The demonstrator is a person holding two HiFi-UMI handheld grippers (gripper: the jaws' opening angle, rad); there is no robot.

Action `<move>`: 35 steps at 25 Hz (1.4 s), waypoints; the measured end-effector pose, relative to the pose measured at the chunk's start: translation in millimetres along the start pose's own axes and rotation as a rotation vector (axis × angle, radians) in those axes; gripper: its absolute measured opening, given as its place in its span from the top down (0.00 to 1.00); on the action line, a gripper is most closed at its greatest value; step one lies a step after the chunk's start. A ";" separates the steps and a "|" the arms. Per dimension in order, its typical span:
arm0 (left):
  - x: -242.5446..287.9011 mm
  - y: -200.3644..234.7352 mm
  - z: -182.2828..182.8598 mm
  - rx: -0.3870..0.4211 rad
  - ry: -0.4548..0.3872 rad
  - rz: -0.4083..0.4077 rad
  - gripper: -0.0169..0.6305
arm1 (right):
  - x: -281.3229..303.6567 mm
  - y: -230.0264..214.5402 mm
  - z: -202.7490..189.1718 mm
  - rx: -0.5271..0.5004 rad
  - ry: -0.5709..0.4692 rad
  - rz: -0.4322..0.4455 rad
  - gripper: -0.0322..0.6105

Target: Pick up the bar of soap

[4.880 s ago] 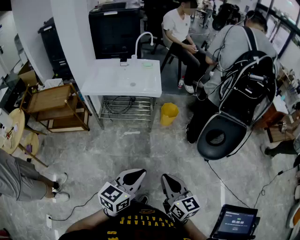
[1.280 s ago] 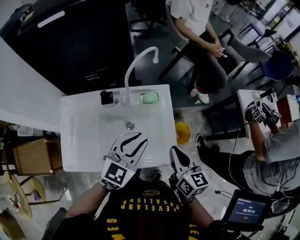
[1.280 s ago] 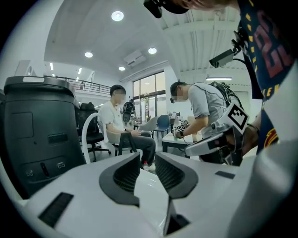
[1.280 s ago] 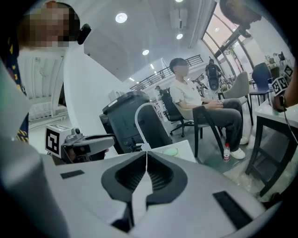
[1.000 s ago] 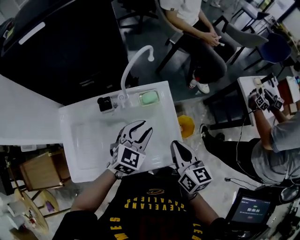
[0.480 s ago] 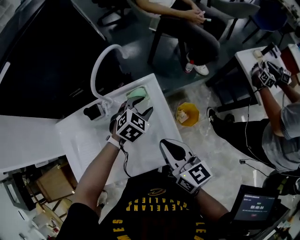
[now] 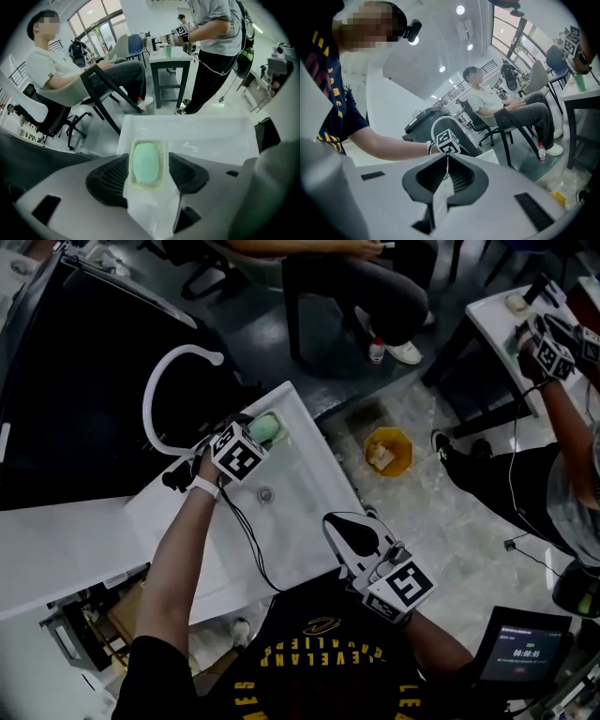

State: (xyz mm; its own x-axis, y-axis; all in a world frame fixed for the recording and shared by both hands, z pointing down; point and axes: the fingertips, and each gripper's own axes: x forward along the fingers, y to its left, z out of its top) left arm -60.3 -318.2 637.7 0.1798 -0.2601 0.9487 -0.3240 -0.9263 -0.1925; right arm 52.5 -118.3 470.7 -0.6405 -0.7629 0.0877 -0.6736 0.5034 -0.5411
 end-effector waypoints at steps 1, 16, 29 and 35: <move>4.1 1.6 -3.5 0.004 0.015 -0.001 0.55 | -3.0 -3.2 0.5 0.001 0.001 -0.003 0.92; 57.1 6.6 -19.5 0.044 0.142 -0.062 0.52 | -9.9 -48.0 2.4 0.069 -0.001 -0.017 0.92; 59.4 14.1 -20.6 0.033 0.109 0.031 0.53 | -12.0 -59.4 -1.6 0.111 0.023 -0.046 0.92; 59.3 12.2 -18.6 0.043 0.120 0.028 0.56 | -8.7 -61.2 2.7 0.122 0.019 -0.047 0.92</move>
State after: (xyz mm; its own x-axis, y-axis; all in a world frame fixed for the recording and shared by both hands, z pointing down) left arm -70.8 -339.9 696.3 0.0578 -0.2536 0.9656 -0.2868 -0.9306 -0.2273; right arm 100.3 -143.6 500.8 -0.6166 -0.7764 0.1304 -0.6540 0.4130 -0.6338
